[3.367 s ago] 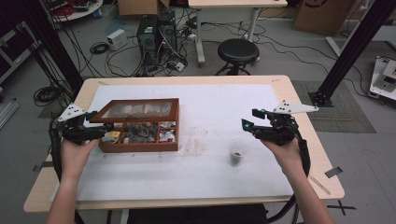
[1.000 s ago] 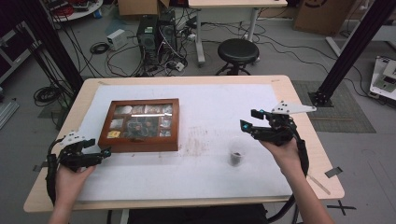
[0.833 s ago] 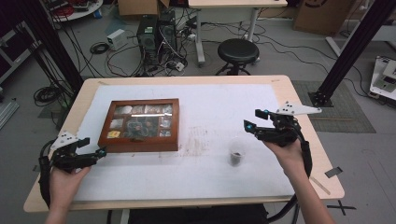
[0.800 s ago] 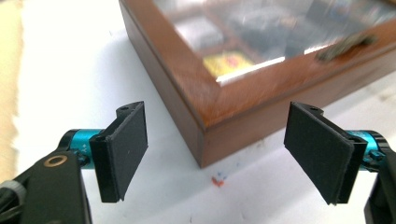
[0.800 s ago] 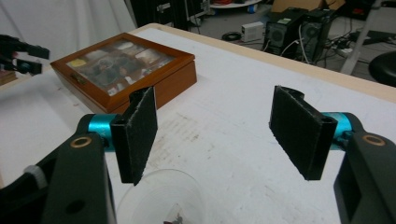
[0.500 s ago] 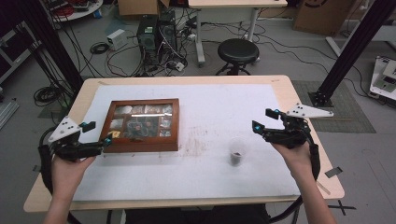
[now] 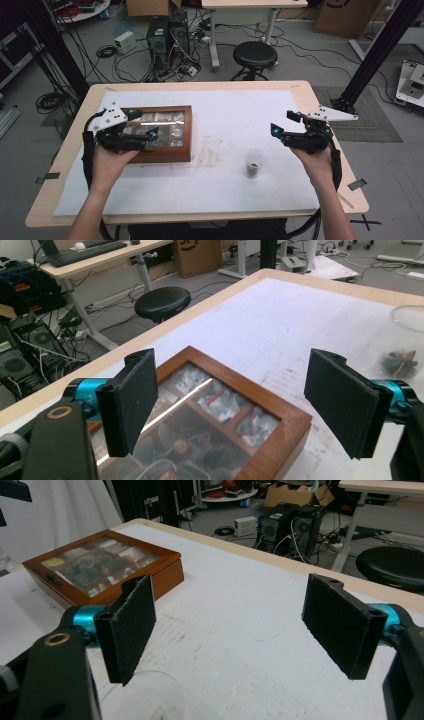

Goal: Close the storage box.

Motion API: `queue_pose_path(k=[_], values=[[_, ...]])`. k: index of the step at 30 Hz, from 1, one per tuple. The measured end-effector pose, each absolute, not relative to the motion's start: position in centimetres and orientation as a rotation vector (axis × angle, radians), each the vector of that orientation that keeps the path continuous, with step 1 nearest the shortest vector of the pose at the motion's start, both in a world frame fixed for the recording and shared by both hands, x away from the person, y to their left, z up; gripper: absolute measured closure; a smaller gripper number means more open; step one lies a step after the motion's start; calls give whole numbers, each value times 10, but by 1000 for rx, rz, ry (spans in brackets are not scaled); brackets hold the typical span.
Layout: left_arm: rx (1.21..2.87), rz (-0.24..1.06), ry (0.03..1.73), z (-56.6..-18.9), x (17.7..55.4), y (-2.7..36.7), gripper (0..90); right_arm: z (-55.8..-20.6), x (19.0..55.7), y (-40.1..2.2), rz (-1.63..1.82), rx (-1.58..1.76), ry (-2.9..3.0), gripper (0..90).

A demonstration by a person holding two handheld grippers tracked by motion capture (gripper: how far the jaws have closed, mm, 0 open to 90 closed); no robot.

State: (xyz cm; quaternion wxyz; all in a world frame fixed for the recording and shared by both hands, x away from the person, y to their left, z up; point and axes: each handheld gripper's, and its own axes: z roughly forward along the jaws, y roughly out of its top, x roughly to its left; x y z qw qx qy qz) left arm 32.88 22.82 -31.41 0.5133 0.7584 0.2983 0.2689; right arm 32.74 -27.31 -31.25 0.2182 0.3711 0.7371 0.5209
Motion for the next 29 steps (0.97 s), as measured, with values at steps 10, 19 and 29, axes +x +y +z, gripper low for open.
queue_pose_path(k=[10,19,29], values=[[1801,635,711,-318,335,220,215,-315,327,-274,1423,1031,2034,221],[1776,648,733,-321,333,224,215,-318,328,-278,1419,1042,2033,220],[1787,647,722,-322,335,223,215,-317,326,-281,1428,1047,2029,221]])
